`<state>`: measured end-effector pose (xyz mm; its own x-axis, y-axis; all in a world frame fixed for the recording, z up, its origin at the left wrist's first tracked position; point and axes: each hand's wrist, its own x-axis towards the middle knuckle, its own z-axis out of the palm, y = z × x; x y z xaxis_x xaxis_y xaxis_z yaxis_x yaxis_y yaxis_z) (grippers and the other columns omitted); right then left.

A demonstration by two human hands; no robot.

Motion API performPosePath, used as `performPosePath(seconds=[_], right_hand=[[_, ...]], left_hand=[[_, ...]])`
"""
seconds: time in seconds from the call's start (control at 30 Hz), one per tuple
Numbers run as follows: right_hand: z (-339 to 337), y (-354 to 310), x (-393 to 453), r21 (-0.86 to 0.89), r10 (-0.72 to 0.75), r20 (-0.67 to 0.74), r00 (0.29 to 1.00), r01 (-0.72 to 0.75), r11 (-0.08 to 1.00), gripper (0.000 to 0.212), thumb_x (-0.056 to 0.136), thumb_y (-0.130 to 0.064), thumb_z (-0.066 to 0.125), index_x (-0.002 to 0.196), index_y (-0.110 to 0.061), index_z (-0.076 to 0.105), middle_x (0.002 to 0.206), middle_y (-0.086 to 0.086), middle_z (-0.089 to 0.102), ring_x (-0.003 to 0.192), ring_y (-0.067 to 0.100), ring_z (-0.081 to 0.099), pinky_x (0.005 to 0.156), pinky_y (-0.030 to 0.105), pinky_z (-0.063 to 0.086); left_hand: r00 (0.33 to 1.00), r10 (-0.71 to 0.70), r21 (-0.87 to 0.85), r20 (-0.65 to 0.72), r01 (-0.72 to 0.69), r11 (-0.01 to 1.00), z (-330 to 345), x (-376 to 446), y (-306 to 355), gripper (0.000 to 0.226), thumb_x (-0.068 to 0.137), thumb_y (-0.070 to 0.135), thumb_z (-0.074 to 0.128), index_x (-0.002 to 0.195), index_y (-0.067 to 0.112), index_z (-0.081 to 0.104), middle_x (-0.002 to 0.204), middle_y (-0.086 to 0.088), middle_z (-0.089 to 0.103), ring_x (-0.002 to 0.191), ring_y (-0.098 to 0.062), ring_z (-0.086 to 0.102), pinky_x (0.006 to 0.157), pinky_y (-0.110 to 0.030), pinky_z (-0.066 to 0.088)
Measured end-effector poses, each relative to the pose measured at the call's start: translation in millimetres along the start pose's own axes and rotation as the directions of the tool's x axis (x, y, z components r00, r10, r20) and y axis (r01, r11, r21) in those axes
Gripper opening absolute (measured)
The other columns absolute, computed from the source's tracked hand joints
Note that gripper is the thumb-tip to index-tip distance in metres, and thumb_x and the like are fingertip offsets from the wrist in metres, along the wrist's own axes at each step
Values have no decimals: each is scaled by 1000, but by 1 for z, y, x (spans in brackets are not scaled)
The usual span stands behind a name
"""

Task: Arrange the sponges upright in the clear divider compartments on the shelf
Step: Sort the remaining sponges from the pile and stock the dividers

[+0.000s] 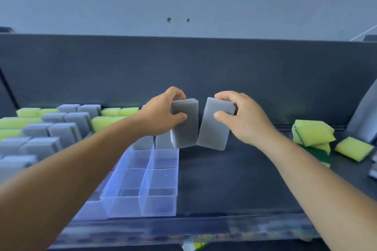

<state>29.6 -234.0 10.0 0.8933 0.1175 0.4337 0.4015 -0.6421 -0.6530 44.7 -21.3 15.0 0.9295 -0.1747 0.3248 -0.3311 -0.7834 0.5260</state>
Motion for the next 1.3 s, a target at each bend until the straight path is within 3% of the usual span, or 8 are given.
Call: performPosePath(seconds=[0.2, 0.33, 0.57, 0.73, 0.8, 0.93, 1.17, 1.3], right_hand=[[40, -37, 3, 53, -51, 47, 998, 49, 997, 35, 86, -21, 61, 118, -33, 56, 115, -9, 51, 95, 11, 53, 69, 12, 40], [61, -49, 4, 82, -61, 97, 993, 54, 995, 33, 86, -21, 62, 116, -33, 57, 113, -9, 53, 90, 8, 54, 69, 14, 41], [87, -50, 3, 16, -61, 187, 981, 60, 998, 35, 86, -21, 62, 119, -33, 56, 120, -11, 51, 83, 0, 46, 69, 14, 36], [88, -54, 1, -93, -91, 199, 976, 111, 989, 31, 85, -18, 62, 111, -33, 55, 108, -11, 48, 83, 3, 48, 63, 12, 34], [91, -58, -2, -143, -123, 230, 965, 159, 977, 31, 85, -16, 62, 112, -31, 55, 109, -10, 48, 86, 6, 49, 66, 15, 36], [100, -63, -7, -244, -111, 289, 951, 186, 952, 31, 86, -16, 61, 114, -28, 55, 108, -13, 43, 92, 15, 51, 76, 26, 39], [108, -58, -17, -343, 8, 330, 944, 112, 933, 37, 87, -20, 62, 122, -28, 51, 126, -9, 45, 105, 20, 53, 88, 34, 47], [103, -59, -20, -337, 17, 349, 937, 108, 935, 51, 86, -30, 64, 133, -29, 44, 134, -9, 40, 114, 17, 48, 92, 33, 45]], left_hand=[[998, 3, 77, -56, 1, 997, -42, -28, -40, 43, 86, 15, 63, 125, 27, 51, 91, 14, 56, 69, 1, 49, 64, -17, 39], [999, -39, 66, -38, 41, 997, -54, -41, -63, 39, 84, 14, 63, 119, 31, 55, 89, 13, 58, 68, -1, 49, 71, -25, 42], [996, -69, 71, 48, 65, 995, -49, -57, -86, 45, 82, 16, 66, 122, 31, 52, 96, -2, 64, 66, -13, 50, 63, -27, 43], [994, -24, 150, 110, 7, 989, -38, -61, -85, 48, 82, 15, 66, 124, 31, 50, 101, 0, 60, 77, -15, 51, 65, -26, 39], [992, -24, 185, 126, 0, 983, -37, -62, -85, 49, 83, 15, 65, 127, 30, 49, 115, 0, 57, 89, -18, 51, 71, -26, 38], [985, -44, 273, 168, -3, 962, -32, -69, -85, 49, 84, 16, 64, 128, 28, 45, 120, -1, 52, 92, -21, 51, 77, -29, 45], [986, -31, 403, 164, -39, 914, -27, -69, -79, 50, 85, 21, 63, 129, 25, 41, 118, -3, 51, 102, -25, 53, 72, -28, 40], [986, -5, 455, 167, -72, 888, -31, -68, -75, 61, 83, 29, 66, 137, 26, 38, 123, -3, 49, 116, -23, 45, 87, -31, 42]])
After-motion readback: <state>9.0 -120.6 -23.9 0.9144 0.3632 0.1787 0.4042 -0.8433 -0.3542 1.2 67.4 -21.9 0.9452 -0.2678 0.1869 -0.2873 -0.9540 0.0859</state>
